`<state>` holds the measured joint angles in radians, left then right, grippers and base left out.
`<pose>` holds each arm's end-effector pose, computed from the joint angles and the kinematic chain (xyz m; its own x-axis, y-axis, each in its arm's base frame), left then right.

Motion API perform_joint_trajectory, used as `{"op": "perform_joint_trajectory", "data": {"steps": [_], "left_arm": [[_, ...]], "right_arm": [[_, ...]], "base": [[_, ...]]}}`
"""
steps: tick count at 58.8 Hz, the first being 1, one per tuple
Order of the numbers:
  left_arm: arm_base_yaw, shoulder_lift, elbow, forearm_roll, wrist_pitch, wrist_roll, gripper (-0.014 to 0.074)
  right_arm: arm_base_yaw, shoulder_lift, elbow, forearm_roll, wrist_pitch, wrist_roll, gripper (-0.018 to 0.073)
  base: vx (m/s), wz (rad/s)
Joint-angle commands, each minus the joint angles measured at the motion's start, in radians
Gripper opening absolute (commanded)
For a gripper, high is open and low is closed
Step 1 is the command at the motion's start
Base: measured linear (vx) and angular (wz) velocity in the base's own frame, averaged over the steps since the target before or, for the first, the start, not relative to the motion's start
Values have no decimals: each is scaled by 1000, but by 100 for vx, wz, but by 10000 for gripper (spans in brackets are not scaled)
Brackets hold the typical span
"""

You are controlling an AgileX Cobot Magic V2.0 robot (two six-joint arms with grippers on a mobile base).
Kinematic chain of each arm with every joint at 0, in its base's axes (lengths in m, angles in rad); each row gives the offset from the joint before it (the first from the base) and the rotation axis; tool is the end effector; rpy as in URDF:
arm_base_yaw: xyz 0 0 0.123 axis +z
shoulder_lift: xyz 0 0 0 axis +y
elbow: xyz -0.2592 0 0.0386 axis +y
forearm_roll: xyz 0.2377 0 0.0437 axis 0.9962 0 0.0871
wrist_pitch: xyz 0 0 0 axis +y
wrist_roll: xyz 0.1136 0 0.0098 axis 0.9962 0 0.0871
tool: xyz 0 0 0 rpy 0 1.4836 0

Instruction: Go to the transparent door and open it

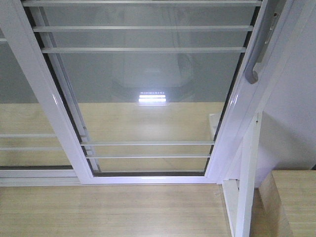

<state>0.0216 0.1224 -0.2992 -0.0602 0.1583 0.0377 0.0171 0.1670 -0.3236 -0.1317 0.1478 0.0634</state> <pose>0.0872 0.0008 0.2897 0.1060 -0.0195 -0.9942 -0.0099 0.9997 -0.0206 0.0923 -0.0006 0.2953 0.0967 -0.0652 -0.9932 0.0086 0.9979 -0.0646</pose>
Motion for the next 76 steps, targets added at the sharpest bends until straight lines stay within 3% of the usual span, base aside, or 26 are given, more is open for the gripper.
{"op": "perform_joint_trajectory", "data": {"steps": [1,21,32,46,53,60,76], "left_arm": [[-2,98,-101,-3,-64,7,-6],[-2,426,-139,-3,-302,6,-5],[-2,518,-139,-3,-275,6,24],[-2,531,-139,-3,-210,6,202],[-2,529,-139,-32,-202,3,286],[-2,530,-139,-90,-198,0,324],[-2,530,-139,-89,-194,6,325]], "right_arm": [[-4,119,-121,-2,-54,-10,-3],[-4,530,-182,-2,-148,-7,4],[-4,642,-182,-2,-258,25,64],[-4,692,-182,-2,-329,142,255],[-4,743,-182,-7,-402,151,328],[-4,811,-182,-52,-502,151,345],[-4,1068,-330,-165,-528,239,345]], "base": [[0,0],[0,0],[0,0],[0,0],[0,0],[0,0],[0,0]]}}
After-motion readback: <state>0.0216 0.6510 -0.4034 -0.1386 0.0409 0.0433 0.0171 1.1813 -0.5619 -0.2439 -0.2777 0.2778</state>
